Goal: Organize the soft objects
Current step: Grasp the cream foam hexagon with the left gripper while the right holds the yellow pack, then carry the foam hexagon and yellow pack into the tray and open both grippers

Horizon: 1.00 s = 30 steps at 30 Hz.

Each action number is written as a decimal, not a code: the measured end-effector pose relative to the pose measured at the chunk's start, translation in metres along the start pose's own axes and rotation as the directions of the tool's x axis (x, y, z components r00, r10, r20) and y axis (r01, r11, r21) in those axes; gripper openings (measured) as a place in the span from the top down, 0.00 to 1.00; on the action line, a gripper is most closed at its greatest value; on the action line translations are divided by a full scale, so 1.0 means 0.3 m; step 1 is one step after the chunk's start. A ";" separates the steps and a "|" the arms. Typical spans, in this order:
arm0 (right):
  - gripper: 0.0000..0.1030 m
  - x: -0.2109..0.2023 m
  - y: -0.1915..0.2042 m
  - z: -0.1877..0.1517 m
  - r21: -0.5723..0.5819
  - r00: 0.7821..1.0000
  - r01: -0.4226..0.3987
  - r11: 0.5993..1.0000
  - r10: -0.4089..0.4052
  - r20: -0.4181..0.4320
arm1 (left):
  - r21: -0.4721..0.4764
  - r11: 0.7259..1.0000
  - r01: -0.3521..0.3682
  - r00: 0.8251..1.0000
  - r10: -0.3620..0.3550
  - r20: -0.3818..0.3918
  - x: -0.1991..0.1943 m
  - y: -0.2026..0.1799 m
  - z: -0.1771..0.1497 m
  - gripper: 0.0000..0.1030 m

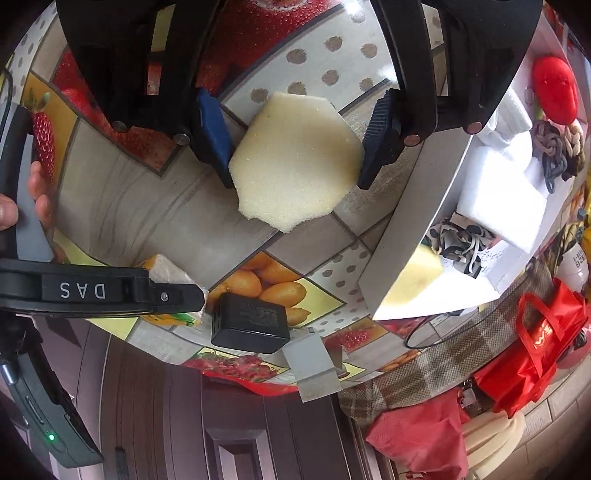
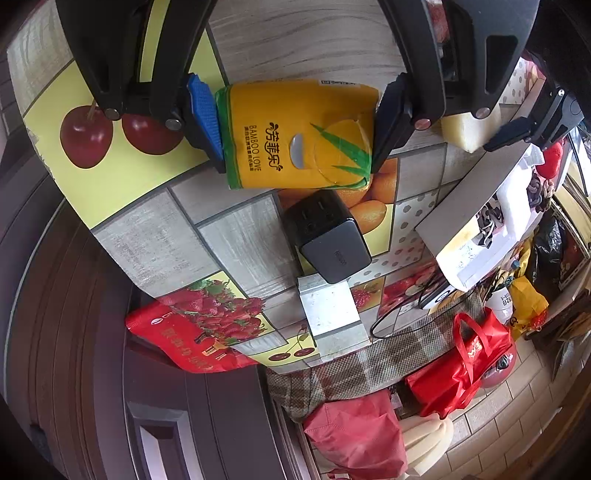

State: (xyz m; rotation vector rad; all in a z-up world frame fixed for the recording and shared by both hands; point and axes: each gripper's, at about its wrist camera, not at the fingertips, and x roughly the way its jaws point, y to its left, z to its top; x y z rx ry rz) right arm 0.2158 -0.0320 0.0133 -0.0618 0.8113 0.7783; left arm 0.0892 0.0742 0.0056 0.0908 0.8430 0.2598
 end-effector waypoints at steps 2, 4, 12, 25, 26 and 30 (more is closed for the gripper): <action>0.30 -0.001 0.004 -0.001 0.000 1.000 0.001 1.000 -0.001 0.001 | 0.010 1.000 -0.014 1.000 0.014 0.014 -0.011 -0.008 -0.004 0.42; 0.30 -0.003 0.002 0.000 -0.001 1.000 0.003 1.000 -0.003 0.004 | 0.015 0.999 -0.031 0.999 0.030 0.044 -0.030 -0.013 -0.007 0.43; 0.30 -0.061 0.006 -0.004 -0.003 0.994 0.033 0.999 -0.033 0.101 | -0.013 0.994 -0.113 0.976 0.113 0.188 -0.127 -0.008 -0.024 0.43; 0.30 -0.183 0.129 -0.062 -0.111 0.948 0.122 0.986 -0.083 0.309 | -0.102 0.991 -0.087 0.965 0.109 0.238 -0.180 0.037 -0.052 0.43; 0.30 -0.187 0.140 -0.068 -0.118 0.946 0.124 0.985 -0.082 0.314 | -0.110 0.990 -0.084 0.964 0.109 0.244 -0.186 0.042 -0.058 0.43; 0.30 -0.207 0.189 -0.100 -0.134 0.939 0.126 0.983 -0.075 0.334 | -0.141 0.987 -0.074 0.959 0.110 0.263 -0.212 0.062 -0.080 0.43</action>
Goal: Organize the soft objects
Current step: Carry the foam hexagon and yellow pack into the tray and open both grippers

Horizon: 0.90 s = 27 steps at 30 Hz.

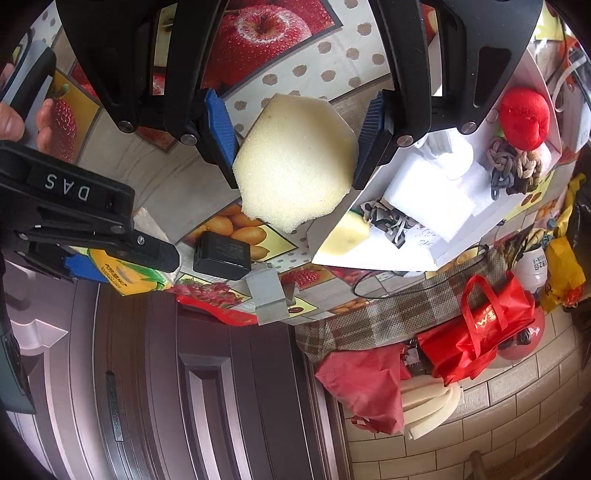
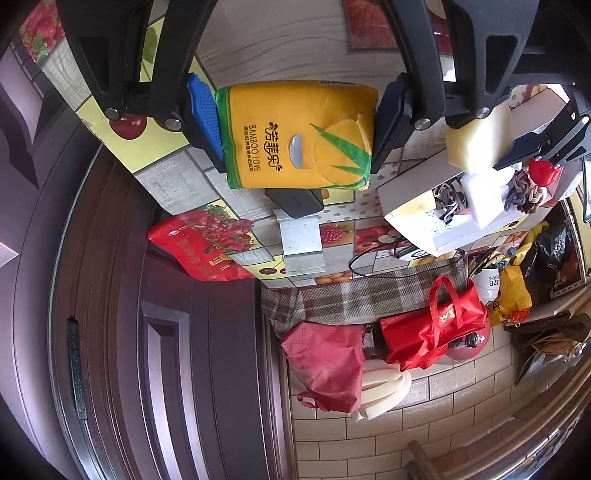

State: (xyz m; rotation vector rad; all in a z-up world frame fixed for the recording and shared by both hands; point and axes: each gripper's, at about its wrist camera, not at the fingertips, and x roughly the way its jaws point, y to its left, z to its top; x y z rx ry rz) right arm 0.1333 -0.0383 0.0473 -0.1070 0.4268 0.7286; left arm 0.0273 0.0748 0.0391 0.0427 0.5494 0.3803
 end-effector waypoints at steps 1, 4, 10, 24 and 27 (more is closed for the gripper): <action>0.30 -0.008 0.013 -0.003 -0.005 1.000 -0.002 1.000 0.002 0.004 | -0.008 1.000 0.000 1.000 0.000 0.008 -0.008 0.007 -0.002 0.43; 0.30 -0.024 0.052 -0.009 -0.018 1.000 -0.003 1.000 0.004 0.019 | -0.031 1.000 0.000 0.999 0.001 0.037 -0.035 0.031 -0.012 0.43; 0.30 -0.059 0.125 -0.023 -0.039 0.998 -0.006 0.999 0.008 0.062 | -0.070 0.998 0.006 0.987 0.006 0.158 -0.132 0.092 -0.045 0.43; 0.30 -0.008 0.322 -0.006 -0.092 0.990 -0.075 0.993 0.085 0.108 | -0.316 0.922 -0.224 0.936 0.294 0.195 -0.164 0.557 -0.111 0.42; 0.29 0.025 0.379 0.015 -0.106 0.988 -0.107 0.989 0.117 0.099 | -0.352 0.904 -0.244 0.933 0.318 0.170 -0.137 0.635 -0.119 0.42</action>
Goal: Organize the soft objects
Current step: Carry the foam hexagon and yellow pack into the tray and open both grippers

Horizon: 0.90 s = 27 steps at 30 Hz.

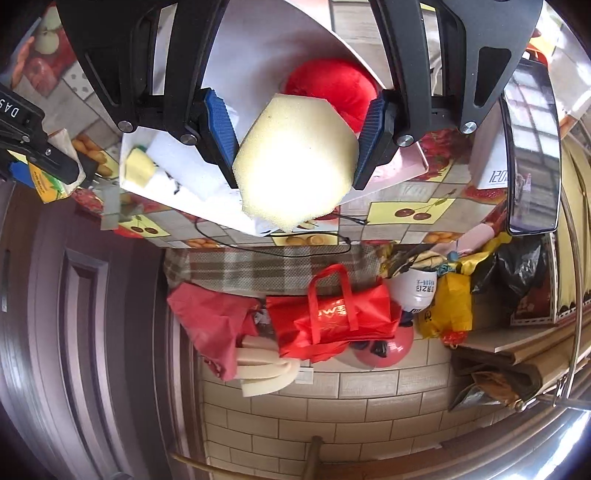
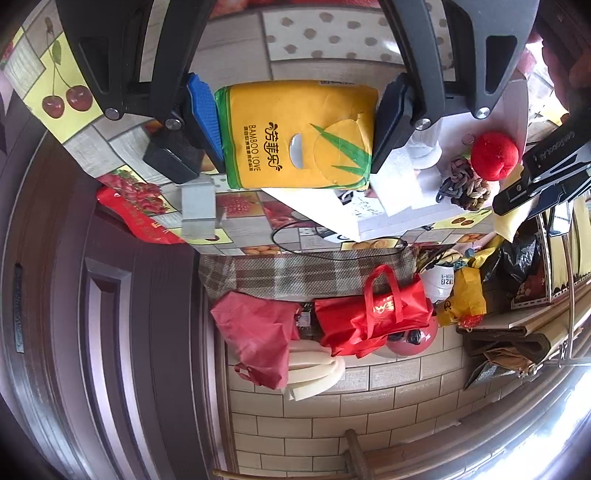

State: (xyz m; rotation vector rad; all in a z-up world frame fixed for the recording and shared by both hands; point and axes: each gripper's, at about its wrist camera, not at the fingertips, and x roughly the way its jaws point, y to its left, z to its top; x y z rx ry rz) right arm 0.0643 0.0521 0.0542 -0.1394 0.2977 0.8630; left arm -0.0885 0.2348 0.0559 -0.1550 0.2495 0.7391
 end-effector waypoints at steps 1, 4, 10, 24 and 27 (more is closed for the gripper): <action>0.29 0.007 0.010 0.005 0.005 1.000 -0.015 1.000 0.015 0.026 | -0.010 1.000 0.001 1.000 -0.001 -0.008 0.016 0.016 0.002 0.42; 0.29 0.081 0.042 0.029 -0.010 1.000 -0.008 1.000 0.008 0.016 | -0.031 0.999 0.006 1.000 -0.007 -0.029 0.054 0.040 0.006 0.42; 0.29 0.241 0.059 0.080 0.005 1.000 0.006 1.000 -0.006 -0.016 | -0.021 1.000 0.020 0.998 -0.021 -0.054 0.091 0.035 0.012 0.41; 0.00 0.372 0.132 0.113 -0.064 0.997 -0.045 0.997 0.042 -0.058 | 0.012 1.000 -0.019 0.999 0.019 -0.040 0.082 0.025 0.015 0.00; 0.00 0.372 0.122 0.115 -0.048 0.998 -0.038 0.998 0.036 -0.049 | -0.007 1.000 -0.019 0.999 0.018 -0.037 0.082 0.042 0.017 0.00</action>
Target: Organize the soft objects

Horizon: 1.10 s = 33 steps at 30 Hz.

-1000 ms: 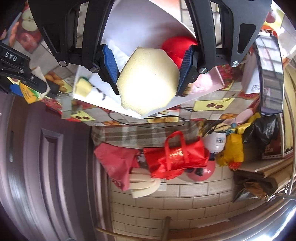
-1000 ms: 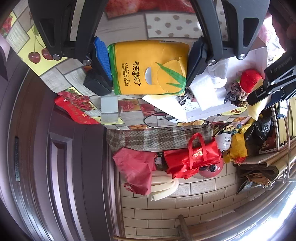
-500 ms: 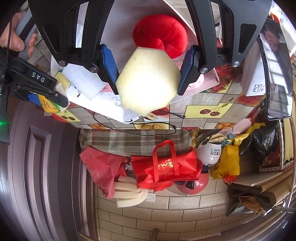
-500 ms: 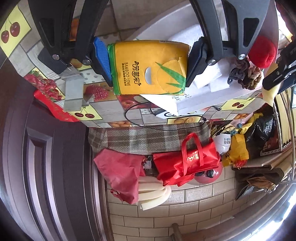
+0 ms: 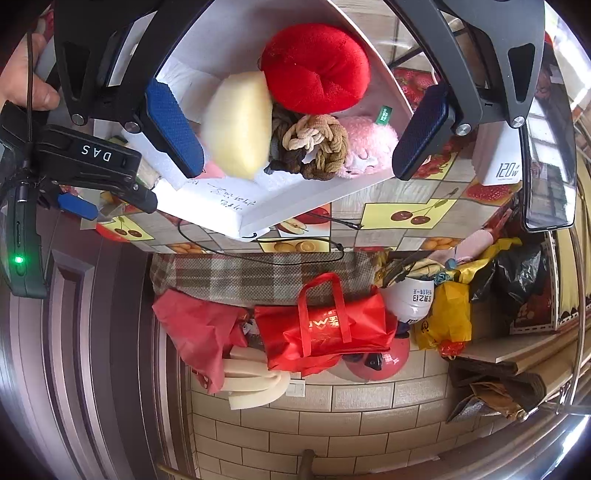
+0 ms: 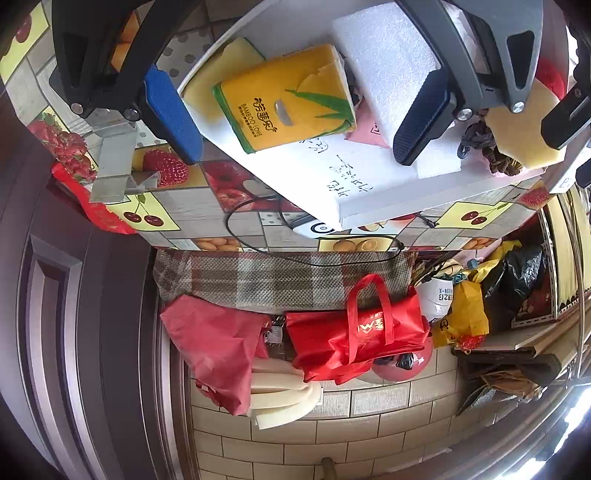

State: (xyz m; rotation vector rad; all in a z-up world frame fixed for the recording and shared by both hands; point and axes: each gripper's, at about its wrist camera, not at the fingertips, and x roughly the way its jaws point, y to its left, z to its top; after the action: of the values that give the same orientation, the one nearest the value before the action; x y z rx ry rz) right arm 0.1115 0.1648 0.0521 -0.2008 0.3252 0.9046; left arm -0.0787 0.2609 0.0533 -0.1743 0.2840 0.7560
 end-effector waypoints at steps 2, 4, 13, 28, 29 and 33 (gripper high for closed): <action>0.00 -0.011 -0.012 -0.001 0.020 1.000 0.004 1.000 -0.004 0.016 | -0.017 1.000 -0.004 1.000 0.004 0.004 0.001 0.006 0.004 0.00; 0.00 -0.027 -0.024 -0.006 0.036 1.000 0.005 0.999 -0.005 0.021 | -0.026 1.000 -0.013 1.000 0.013 0.005 -0.002 0.009 0.004 0.00; 0.00 -0.136 -0.024 -0.050 0.046 0.997 0.073 0.996 -0.074 0.015 | -0.021 0.999 -0.037 0.998 0.036 -0.041 -0.016 -0.013 -0.012 0.00; 0.00 -0.348 0.007 -0.147 0.090 0.999 0.050 0.995 -0.049 -0.014 | 0.014 0.999 -0.039 0.991 0.040 -0.131 -0.140 -0.095 -0.085 0.00; 0.00 -0.366 0.004 -0.154 0.094 0.999 0.049 0.994 -0.048 -0.010 | 0.027 0.999 -0.039 0.990 0.042 -0.137 -0.151 -0.107 -0.092 0.00; 0.00 -0.436 -0.010 -0.183 0.101 0.999 0.045 0.994 -0.044 -0.009 | 0.079 0.996 -0.046 0.985 0.058 -0.160 -0.195 -0.154 -0.120 0.00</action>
State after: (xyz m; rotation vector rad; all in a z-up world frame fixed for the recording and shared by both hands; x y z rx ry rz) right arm 0.0285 0.0500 0.0480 -0.1168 0.3705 0.8414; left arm -0.0939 0.1805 0.0400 -0.1580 0.4730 0.7833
